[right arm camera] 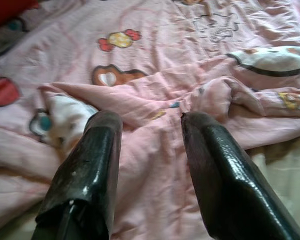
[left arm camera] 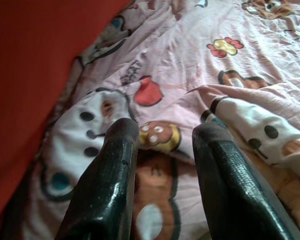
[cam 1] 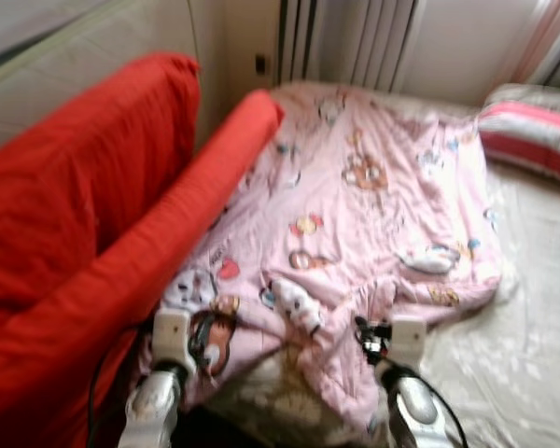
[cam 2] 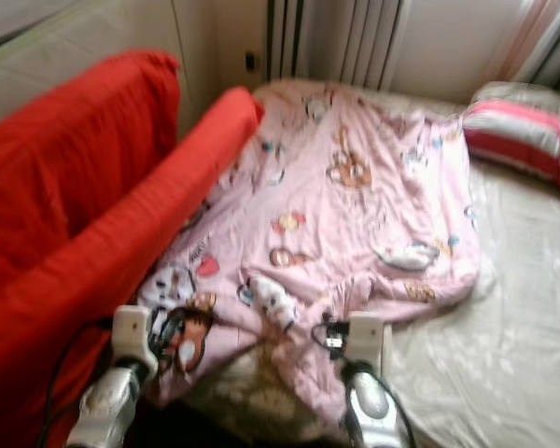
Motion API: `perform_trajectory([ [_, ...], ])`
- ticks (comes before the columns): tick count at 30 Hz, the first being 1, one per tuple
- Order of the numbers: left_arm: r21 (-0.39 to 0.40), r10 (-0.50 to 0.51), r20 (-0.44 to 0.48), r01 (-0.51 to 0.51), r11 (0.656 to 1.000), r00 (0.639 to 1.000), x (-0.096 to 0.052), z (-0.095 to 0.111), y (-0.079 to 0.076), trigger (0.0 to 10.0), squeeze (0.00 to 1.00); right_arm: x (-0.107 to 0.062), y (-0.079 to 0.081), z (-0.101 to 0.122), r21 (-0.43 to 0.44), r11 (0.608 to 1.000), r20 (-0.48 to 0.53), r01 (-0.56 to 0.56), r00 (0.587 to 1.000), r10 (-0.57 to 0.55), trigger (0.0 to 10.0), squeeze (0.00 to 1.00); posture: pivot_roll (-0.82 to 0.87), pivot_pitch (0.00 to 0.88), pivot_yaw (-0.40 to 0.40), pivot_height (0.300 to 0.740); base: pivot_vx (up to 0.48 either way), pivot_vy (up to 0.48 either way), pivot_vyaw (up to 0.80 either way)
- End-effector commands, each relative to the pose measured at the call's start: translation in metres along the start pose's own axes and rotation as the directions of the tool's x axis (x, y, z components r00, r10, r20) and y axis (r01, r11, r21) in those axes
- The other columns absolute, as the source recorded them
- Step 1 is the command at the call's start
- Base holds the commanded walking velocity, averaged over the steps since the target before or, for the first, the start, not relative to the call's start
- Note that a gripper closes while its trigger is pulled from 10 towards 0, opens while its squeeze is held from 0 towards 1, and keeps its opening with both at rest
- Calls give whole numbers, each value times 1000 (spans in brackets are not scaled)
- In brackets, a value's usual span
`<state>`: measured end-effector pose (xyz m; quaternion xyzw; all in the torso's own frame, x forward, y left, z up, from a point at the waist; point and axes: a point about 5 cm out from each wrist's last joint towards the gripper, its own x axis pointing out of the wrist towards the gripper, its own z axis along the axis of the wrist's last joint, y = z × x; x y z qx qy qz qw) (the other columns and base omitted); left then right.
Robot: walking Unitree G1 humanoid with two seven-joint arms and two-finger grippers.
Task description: Clean up the room
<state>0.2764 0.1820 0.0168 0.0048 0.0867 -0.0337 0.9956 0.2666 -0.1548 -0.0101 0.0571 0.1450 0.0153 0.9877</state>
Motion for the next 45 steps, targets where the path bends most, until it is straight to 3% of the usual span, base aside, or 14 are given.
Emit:
perform_trajectory([
  [1,-9,0,-17,0,1000,1000,-4,-6,-2,10000,0,-3,-4,-5,8,1000,-19,11,1000,-11,10000,0,-23,127,-46,738,0,0,0],
  [12,-17,-5,0,5,1000,1000,-2,-2,-3,10000,0,-3,-1,-7,-88,996,-56,-35,998,30,10000,0,-23,134,-50,738,0,0,0],
  [28,-10,-15,5,15,1000,1000,-2,-1,-4,10000,0,-11,-8,-26,-92,996,-161,-7,987,-8,10000,0,-19,122,-40,683,0,0,0],
  [39,-8,-27,3,27,1000,1000,-1,0,-6,10000,0,-11,-12,-29,-90,996,-198,9,980,-26,10000,0,-20,115,-38,683,0,0,0],
  [45,-11,-25,2,25,1000,1000,-1,0,-7,10000,0,-12,-13,-31,-90,996,-217,11,976,-30,10000,0,-20,125,-41,648,0,0,0],
])
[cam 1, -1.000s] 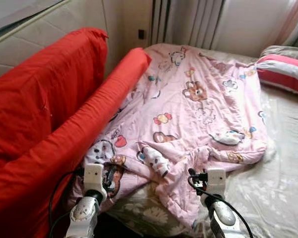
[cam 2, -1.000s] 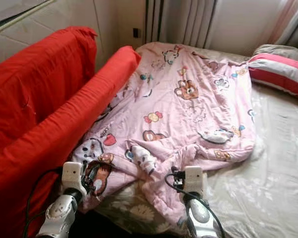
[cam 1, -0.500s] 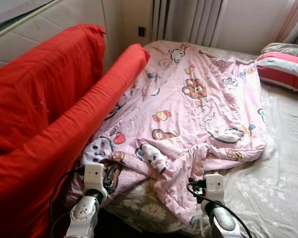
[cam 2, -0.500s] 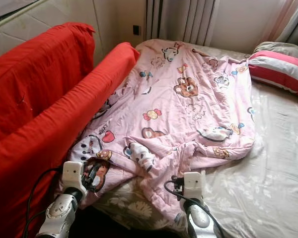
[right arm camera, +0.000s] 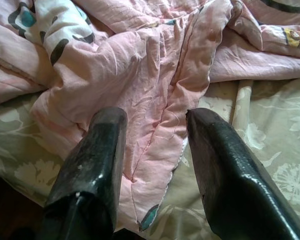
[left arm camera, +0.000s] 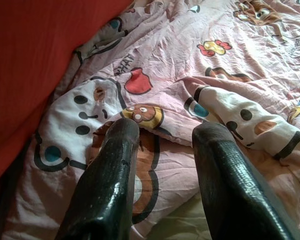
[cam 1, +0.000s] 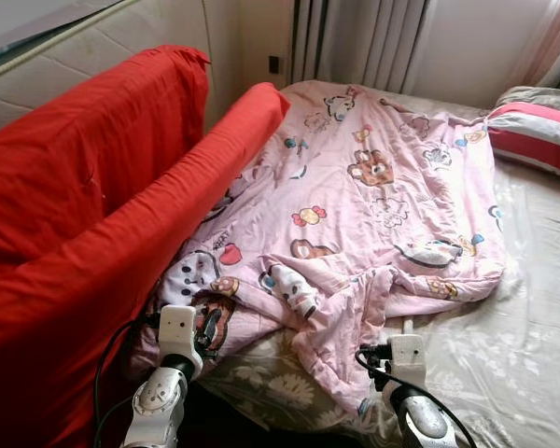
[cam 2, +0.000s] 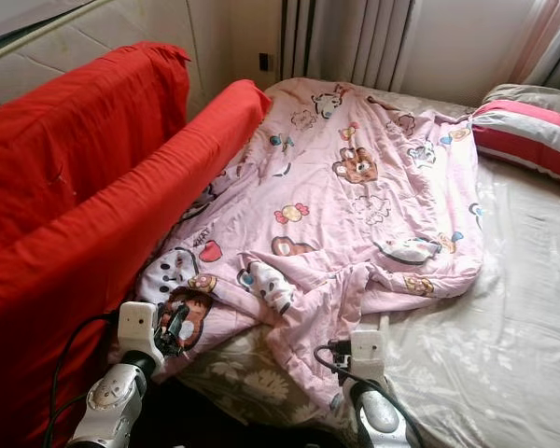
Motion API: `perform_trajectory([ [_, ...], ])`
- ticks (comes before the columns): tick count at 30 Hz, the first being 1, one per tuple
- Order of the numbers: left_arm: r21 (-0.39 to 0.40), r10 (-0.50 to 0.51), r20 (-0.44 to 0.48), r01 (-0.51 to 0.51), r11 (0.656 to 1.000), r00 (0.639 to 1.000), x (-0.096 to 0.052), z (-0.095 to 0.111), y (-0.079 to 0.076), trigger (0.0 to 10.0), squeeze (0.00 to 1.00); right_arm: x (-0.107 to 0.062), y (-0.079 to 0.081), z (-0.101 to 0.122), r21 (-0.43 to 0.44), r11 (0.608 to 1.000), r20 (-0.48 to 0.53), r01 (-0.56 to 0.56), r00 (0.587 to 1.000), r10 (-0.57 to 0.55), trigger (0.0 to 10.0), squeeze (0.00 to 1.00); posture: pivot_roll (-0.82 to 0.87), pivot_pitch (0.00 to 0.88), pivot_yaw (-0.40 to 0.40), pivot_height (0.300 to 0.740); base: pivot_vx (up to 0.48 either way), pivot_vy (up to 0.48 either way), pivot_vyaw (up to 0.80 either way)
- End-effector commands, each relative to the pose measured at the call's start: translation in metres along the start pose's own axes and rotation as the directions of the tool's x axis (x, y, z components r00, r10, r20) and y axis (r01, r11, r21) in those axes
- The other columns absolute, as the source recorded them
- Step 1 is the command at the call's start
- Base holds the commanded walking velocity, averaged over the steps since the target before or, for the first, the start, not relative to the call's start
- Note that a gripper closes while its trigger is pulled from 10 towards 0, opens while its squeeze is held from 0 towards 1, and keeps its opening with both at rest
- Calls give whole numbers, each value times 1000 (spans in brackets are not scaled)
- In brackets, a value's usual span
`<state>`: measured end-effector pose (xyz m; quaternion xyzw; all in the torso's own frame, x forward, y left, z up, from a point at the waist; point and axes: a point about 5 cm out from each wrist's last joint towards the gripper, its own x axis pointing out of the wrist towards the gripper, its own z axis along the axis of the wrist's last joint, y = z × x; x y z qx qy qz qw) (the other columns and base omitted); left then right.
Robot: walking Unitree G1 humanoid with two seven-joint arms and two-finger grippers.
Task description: Clean up the room
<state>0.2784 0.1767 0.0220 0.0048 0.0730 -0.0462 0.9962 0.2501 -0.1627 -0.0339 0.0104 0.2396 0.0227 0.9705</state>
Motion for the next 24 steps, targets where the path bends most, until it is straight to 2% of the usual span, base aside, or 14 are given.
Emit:
perform_trajectory([
  [1,-15,0,-26,0,1000,1000,-3,-5,-2,10000,0,-2,-3,-5,2,1000,-29,11,1000,-11,10000,0,-19,128,-41,643,0,0,0],
  [4,-17,-1,-30,0,1000,1000,-3,-6,-3,10000,0,-2,-3,-5,9,1000,-22,8,1000,-8,10000,0,-17,131,-42,623,0,0,0],
  [24,-41,-24,-43,22,999,999,-1,-6,-7,10000,0,-2,-1,1,18,1000,39,-4,999,3,10000,0,-14,140,-44,623,0,0,0],
])
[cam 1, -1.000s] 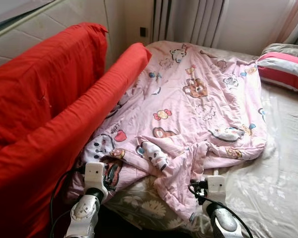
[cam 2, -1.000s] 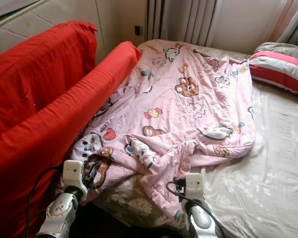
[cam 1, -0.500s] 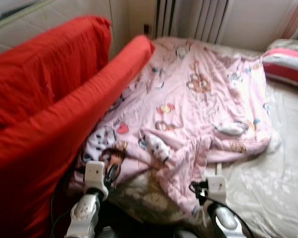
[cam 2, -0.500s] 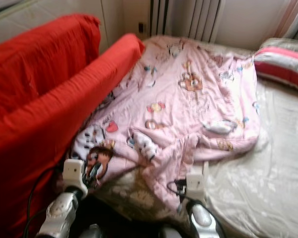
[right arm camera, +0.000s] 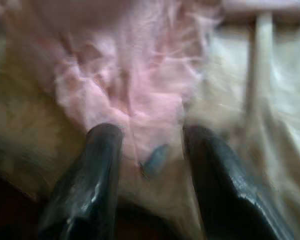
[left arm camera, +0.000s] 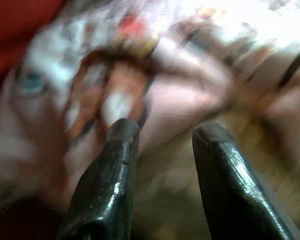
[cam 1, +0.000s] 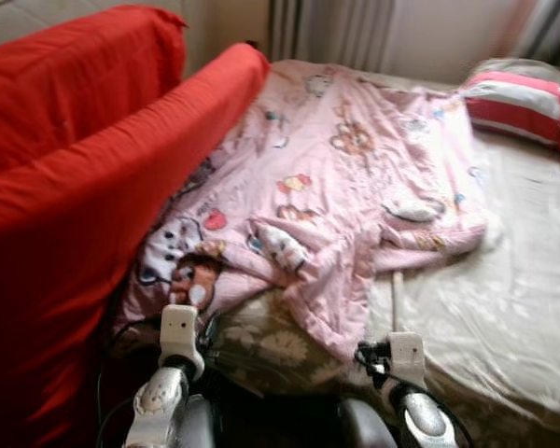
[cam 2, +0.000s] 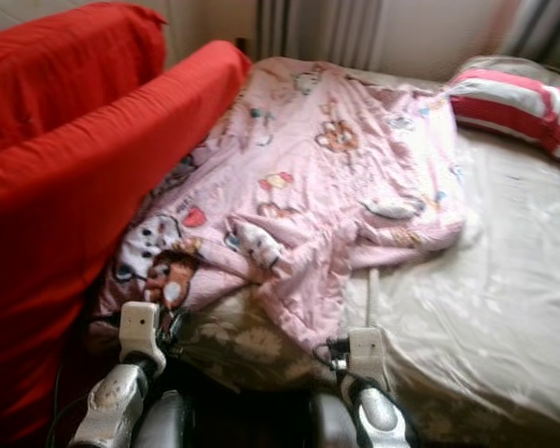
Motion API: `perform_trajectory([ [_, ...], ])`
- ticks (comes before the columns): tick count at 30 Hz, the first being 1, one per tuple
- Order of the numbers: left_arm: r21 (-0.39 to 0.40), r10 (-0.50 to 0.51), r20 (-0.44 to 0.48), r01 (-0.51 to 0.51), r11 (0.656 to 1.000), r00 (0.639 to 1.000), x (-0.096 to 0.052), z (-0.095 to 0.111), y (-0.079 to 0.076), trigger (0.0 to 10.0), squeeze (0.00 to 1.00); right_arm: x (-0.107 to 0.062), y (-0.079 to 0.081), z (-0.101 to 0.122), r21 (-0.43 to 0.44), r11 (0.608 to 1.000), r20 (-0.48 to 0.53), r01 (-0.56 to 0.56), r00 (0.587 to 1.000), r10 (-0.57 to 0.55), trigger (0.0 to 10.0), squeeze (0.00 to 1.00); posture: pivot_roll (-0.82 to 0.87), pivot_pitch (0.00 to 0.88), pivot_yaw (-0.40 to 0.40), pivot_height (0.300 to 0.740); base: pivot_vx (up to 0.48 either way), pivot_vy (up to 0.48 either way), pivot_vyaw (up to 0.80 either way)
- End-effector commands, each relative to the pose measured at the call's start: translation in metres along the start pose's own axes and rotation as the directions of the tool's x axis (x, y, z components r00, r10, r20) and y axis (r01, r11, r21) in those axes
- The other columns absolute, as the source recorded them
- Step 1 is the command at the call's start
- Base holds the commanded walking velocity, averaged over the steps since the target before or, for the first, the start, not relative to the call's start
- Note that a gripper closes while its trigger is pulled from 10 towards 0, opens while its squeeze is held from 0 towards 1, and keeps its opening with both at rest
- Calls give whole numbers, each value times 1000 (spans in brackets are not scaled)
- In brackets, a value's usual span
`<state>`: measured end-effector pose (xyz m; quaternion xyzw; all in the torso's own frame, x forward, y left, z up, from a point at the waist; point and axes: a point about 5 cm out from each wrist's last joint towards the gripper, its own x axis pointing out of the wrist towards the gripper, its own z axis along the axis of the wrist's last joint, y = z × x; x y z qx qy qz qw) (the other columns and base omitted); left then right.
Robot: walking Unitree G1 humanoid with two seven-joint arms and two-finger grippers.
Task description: Clean up the room
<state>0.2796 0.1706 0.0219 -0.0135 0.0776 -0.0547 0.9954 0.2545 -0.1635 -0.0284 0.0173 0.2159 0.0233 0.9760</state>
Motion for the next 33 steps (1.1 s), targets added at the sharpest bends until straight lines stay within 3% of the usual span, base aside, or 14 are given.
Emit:
perform_trajectory([
  [1,-6,-2,-36,2,1000,999,-3,-7,0,10000,0,-3,0,-5,6,1000,-9,1,1000,-1,10000,0,-14,140,-44,623,0,0,0],
  [8,-6,0,-33,0,1000,999,-1,-5,0,10000,0,-2,5,-2,-34,999,12,-26,1000,27,10000,0,-15,144,-44,623,0,0,0],
  [14,-6,-2,-30,1,1000,1000,-1,-5,0,10000,0,-1,9,1,-26,999,35,-36,999,37,10000,0,-13,145,-45,623,40,0,703],
  [26,-5,-6,-31,6,1000,999,0,-4,0,10000,0,1,9,6,-13,1000,60,-22,998,22,10000,0,-11,140,-43,623,249,0,0],
  [33,-4,-8,-31,8,1000,999,-1,-5,0,10000,0,2,0,2,9,997,-2,83,997,-83,10000,0,-6,131,-42,623,258,0,-229],
])
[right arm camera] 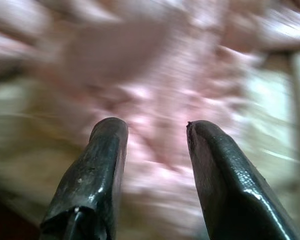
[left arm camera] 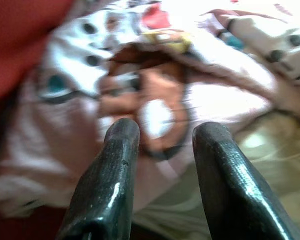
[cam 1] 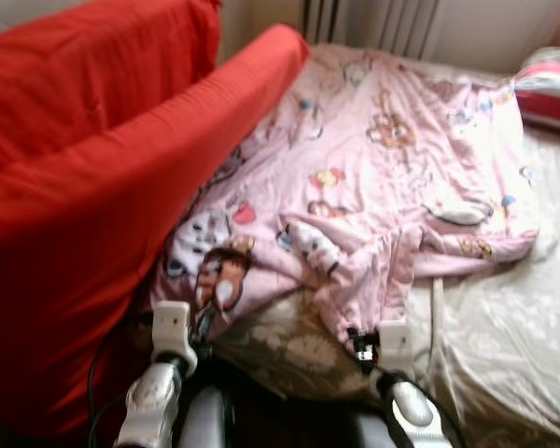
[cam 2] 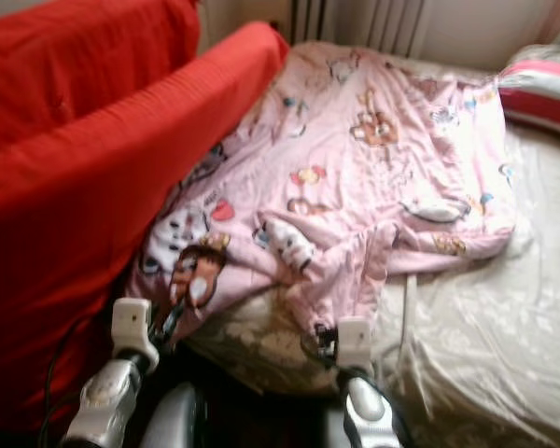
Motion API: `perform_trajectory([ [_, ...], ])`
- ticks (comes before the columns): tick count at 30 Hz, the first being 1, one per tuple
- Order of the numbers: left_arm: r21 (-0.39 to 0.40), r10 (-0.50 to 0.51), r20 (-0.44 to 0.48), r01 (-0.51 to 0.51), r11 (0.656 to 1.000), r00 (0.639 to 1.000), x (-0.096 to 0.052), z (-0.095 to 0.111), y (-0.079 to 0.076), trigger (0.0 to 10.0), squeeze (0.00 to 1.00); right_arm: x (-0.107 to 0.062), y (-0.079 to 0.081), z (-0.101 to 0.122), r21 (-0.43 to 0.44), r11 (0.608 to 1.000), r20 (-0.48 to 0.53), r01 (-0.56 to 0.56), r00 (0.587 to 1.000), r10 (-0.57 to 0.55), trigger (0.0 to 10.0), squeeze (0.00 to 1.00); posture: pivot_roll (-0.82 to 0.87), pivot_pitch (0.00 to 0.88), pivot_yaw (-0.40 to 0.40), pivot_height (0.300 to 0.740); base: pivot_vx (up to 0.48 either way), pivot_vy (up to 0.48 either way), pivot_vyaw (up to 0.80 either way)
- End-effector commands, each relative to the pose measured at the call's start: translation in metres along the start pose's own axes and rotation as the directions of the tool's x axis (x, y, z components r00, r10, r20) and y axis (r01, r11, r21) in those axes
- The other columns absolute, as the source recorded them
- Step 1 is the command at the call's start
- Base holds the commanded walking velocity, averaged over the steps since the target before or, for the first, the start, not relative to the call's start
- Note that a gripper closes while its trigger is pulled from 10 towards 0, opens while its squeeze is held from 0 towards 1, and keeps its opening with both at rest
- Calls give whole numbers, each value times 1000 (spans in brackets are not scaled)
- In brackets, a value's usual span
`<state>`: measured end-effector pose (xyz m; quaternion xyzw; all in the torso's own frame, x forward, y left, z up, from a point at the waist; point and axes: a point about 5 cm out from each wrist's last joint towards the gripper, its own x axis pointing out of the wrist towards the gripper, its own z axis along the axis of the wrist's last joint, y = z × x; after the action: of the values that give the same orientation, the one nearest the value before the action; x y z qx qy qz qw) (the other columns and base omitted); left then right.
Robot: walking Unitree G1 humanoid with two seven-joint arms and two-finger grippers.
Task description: Clean up the room
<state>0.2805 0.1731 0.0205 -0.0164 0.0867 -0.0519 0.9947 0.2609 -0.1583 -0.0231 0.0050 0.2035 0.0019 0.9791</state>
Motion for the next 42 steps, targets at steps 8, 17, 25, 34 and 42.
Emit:
perform_trajectory([
  [8,11,-14,-17,14,1000,1000,-1,-4,-2,10000,0,0,-2,3,17,1000,26,9,1000,-10,10000,0,-7,123,-38,623,227,0,-90],
  [17,15,1,-22,0,1000,1000,-1,-4,-1,10000,0,-1,7,-6,-58,996,-53,-63,997,59,10000,0,-8,123,-36,623,0,0,0],
  [25,13,1,-17,-1,1000,1000,0,-2,-1,10000,0,2,9,-2,-49,991,-57,-128,991,125,10000,1000,-5,138,-36,623,0,0,0],
  [34,8,4,20,-4,1000,1000,9,11,-3,10000,0,4,9,-1,-70,980,-96,-184,979,177,10000,1000,21,177,-31,623,0,0,0],
  [42,23,-17,69,15,1000,997,12,25,-4,10000,0,10,23,7,-81,980,-96,-182,980,175,10000,608,51,276,-10,623,0,0,0],
])
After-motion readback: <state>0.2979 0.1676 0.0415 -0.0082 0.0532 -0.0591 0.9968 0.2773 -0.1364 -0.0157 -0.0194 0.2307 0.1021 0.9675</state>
